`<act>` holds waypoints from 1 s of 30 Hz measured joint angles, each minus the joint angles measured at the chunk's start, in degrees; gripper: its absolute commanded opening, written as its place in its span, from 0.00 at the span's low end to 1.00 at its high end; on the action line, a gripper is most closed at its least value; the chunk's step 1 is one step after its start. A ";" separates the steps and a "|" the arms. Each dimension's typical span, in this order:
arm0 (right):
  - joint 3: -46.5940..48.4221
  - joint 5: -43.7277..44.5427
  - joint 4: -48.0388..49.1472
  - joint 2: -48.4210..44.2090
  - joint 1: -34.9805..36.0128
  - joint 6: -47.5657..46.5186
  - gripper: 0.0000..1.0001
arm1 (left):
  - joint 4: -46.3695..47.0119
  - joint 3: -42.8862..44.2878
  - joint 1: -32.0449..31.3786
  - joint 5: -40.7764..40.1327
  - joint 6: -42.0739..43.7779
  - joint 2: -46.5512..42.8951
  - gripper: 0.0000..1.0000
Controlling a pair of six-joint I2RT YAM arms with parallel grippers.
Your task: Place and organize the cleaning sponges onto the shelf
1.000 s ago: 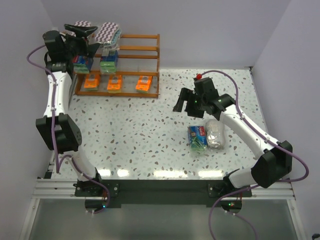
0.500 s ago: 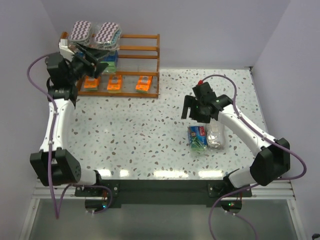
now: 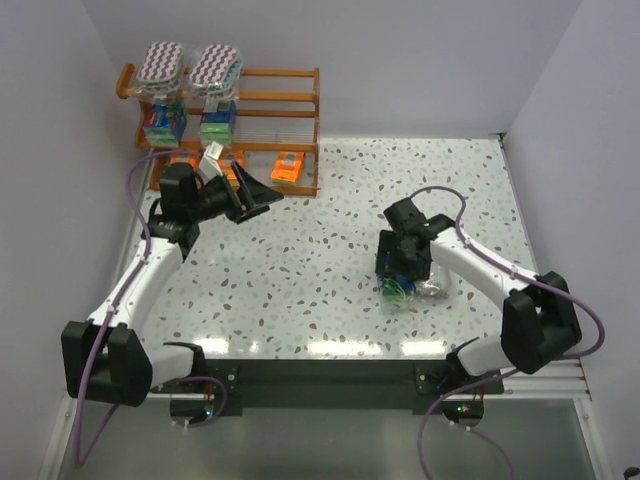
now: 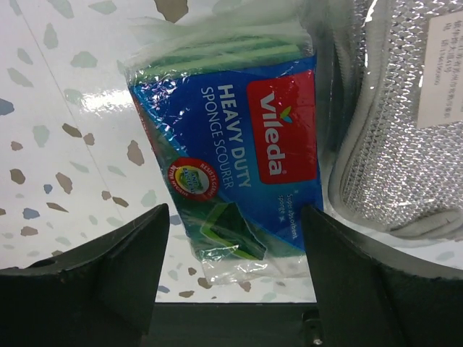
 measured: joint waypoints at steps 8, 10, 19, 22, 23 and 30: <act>-2.69 -3.91 7.39 2.01 1.01 2.29 0.73 | -4.50 -6.97 -0.09 -0.63 6.86 -0.02 0.87; -1.73 -5.35 9.27 3.91 1.90 3.28 0.72 | -5.97 -8.24 -0.09 -1.07 8.13 -0.02 0.87; 12.07 -14.40 20.87 19.50 9.77 13.97 0.73 | -13.38 -8.72 -0.09 -5.95 13.86 0.07 0.87; 11.74 -21.77 34.05 23.23 11.43 23.15 0.73 | -15.21 -8.72 -0.09 -7.82 14.73 0.07 0.87; 11.26 -23.63 38.45 24.11 11.69 25.86 0.73 | -15.72 -8.76 -0.09 -8.39 14.82 0.07 0.87; 7.48 -37.31 73.13 29.00 12.48 45.99 0.73 | -17.62 -10.62 -0.09 -11.65 15.13 -0.07 0.87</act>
